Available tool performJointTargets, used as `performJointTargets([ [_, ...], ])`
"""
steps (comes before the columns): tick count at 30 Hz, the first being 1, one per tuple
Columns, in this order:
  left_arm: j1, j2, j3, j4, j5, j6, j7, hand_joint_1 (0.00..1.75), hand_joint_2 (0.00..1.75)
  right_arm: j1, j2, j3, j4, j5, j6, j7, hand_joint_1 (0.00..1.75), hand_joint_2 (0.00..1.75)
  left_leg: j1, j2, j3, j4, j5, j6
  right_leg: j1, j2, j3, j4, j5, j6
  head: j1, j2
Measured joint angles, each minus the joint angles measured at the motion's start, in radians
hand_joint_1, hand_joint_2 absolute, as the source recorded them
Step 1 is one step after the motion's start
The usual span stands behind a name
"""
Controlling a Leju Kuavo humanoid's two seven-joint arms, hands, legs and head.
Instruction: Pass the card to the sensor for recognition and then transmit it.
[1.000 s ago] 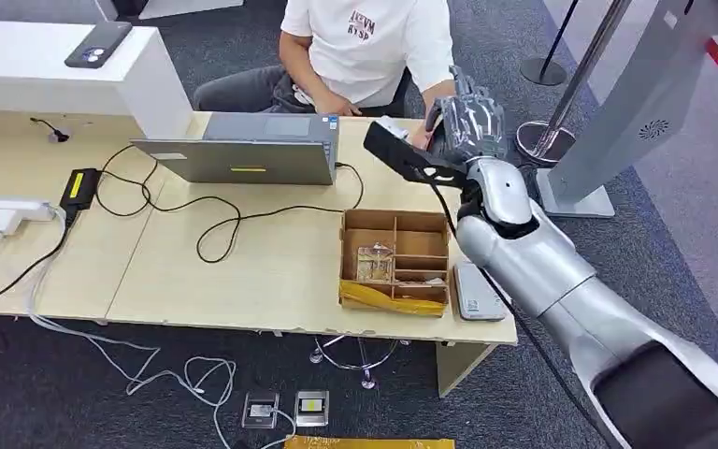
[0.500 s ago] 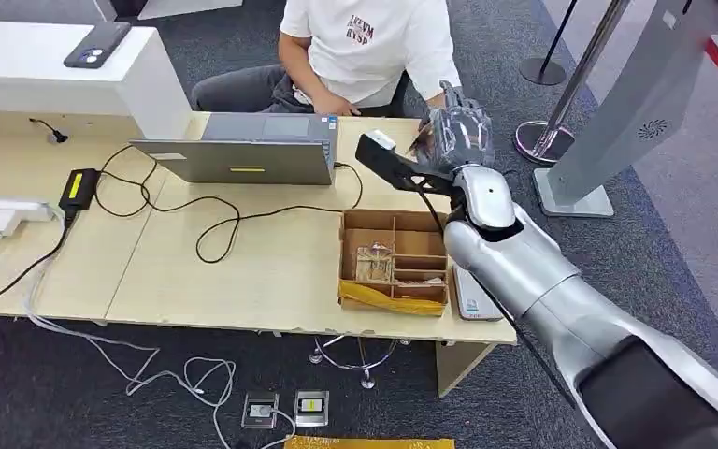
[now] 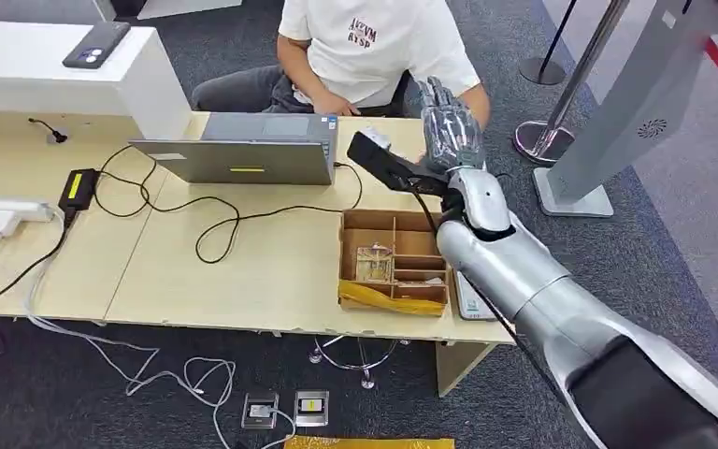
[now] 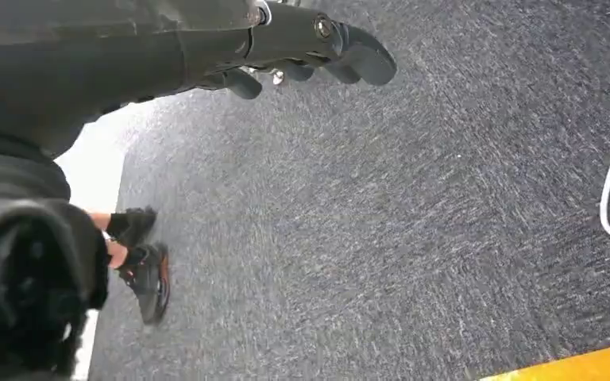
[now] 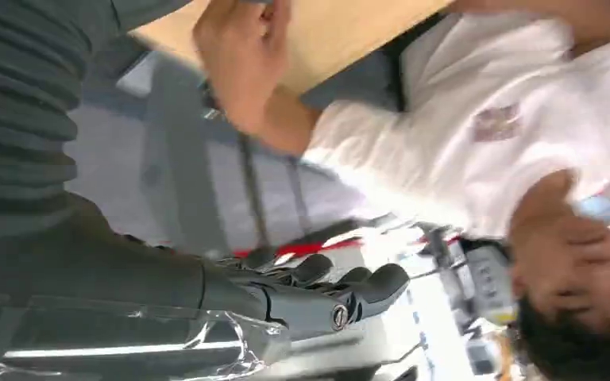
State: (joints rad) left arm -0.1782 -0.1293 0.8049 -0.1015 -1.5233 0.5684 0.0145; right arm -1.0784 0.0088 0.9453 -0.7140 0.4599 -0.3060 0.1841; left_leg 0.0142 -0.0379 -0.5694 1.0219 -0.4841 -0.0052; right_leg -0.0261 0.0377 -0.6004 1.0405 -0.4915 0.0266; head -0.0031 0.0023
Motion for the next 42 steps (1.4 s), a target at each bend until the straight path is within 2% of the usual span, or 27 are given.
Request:
performJointTargets([
  [1, 0.004, 0.0, 0.001, 0.0, 0.01, 0.003, -0.008, 0.0, 0.0, 0.028, -0.003, -0.002, -0.036, -0.047, 0.019, -0.04, 0.0, 1.75, 0.0, 0.0, 0.001, 0.0, 0.0, 0.0, 0.0, 0.0, 0.001, 0.0, 0.0, 0.0, 0.0, 0.0],
  [5, 0.02, 0.002, 0.007, 0.0, 0.032, 0.015, -0.032, 0.0, 0.0, 0.179, -0.045, 0.0, -0.25, -0.069, 0.047, -0.034, 0.0, 1.75, 0.0, 0.0, 0.001, 0.0, -0.001, 0.0, 0.0, 0.0, 0.0, 0.0, -0.001, -0.001, 0.0, 0.0],
  [11, 0.031, 0.006, 0.015, 0.0, 0.017, 0.019, -0.036, 0.0, 0.0, 0.307, -0.116, 0.0, -0.399, -0.038, 0.071, -0.02, 0.0, 1.75, 0.0, 0.001, 0.001, 0.0, -0.001, -0.001, 0.0, 0.001, 0.0, -0.001, -0.001, 0.0, 0.0, 0.0],
  [15, 0.031, 0.007, 0.026, 0.0, 0.005, 0.019, -0.036, 0.0, 0.0, 0.365, -0.162, -0.001, -0.467, 0.013, 0.089, 0.014, 0.0, 1.75, 0.0, 0.001, 0.001, 0.0, -0.001, -0.001, 0.0, 0.002, 0.0, -0.001, 0.0, -0.001, 0.0, 0.0],
  [20, 0.031, 0.008, 0.032, 0.0, 0.002, 0.021, -0.036, 0.0, 0.0, 0.401, -0.198, -0.001, -0.51, 0.112, 0.135, 0.078, 0.0, 1.75, 0.0, 0.002, 0.001, 0.0, -0.001, -0.001, 0.0, 0.002, 0.0, 0.0, 0.0, -0.001, 0.0, 0.0],
  [30, 0.031, 0.008, 0.056, 0.0, -0.015, 0.029, -0.036, 0.0, 0.0, 0.439, -0.236, 0.0, -0.546, 0.189, 0.157, 0.1, 0.0, 1.75, 0.0, 0.002, 0.001, 0.0, -0.001, -0.001, 0.0, 0.002, 0.0, 0.0, 0.0, -0.001, -0.001, 0.0],
  [35, 0.031, 0.008, 0.067, 0.0, -0.031, 0.03, -0.035, 0.0, 0.0, 0.461, -0.251, 0.0, -0.553, 0.258, 0.166, 0.132, 0.0, 1.75, 0.0, 0.002, 0.001, 0.0, -0.001, -0.001, 0.0, 0.002, 0.0, 0.0, 0.0, -0.001, 0.0, 0.0],
  [42, 0.03, 0.008, 0.081, 0.0, -0.044, 0.03, -0.033, 0.0, 0.0, 0.491, -0.267, -0.001, -0.553, 0.278, 0.175, 0.142, 0.0, 1.75, 0.0, 0.002, 0.001, 0.0, -0.001, -0.001, 0.0, 0.002, 0.0, 0.0, 0.0, -0.001, -0.001, 0.0],
])
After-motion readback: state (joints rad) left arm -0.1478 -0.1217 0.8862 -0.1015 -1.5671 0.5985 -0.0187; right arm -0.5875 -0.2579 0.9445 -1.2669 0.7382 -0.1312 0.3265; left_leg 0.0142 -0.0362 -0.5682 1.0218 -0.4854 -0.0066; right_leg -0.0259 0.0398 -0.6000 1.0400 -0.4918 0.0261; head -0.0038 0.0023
